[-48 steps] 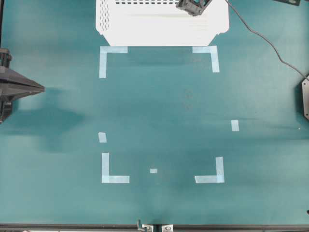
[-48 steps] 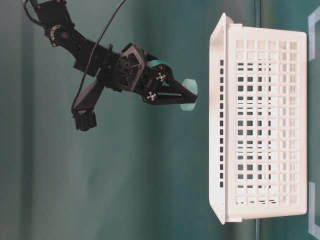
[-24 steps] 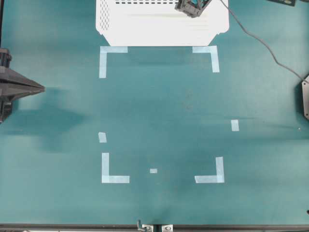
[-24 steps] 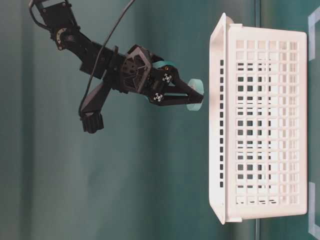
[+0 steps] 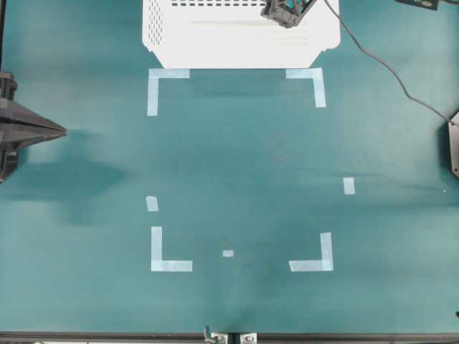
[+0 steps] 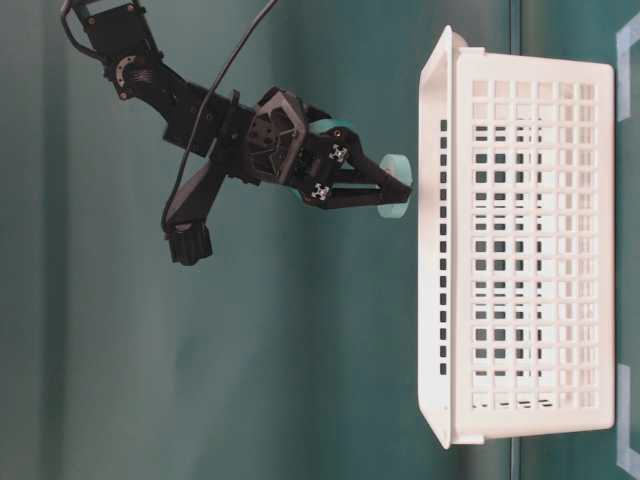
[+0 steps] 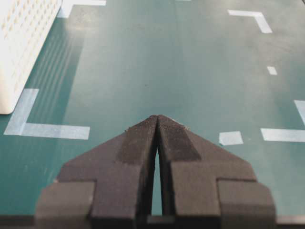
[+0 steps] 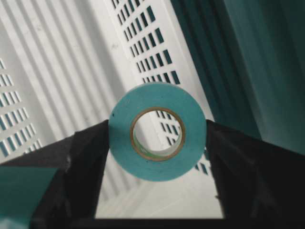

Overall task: Put the tape into the white basket.
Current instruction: 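Lower the tape roll into the basket and open the right gripper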

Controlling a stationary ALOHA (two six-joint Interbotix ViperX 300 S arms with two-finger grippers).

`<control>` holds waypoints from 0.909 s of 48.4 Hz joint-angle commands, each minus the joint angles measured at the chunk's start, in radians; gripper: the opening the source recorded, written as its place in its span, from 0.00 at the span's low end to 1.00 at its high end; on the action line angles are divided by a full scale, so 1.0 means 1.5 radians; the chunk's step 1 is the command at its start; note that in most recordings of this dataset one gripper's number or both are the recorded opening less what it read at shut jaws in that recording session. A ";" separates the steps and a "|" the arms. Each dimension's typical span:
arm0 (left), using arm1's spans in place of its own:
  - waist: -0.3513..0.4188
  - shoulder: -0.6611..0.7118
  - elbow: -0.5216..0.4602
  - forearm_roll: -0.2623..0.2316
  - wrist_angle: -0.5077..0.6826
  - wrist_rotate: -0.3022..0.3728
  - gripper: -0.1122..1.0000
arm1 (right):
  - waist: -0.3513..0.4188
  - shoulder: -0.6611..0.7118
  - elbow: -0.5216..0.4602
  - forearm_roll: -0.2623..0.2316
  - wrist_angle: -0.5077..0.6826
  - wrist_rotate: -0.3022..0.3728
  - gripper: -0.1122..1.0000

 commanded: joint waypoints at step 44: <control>0.000 0.006 -0.011 0.001 -0.003 0.001 0.00 | 0.040 -0.074 -0.015 0.000 -0.002 0.005 0.98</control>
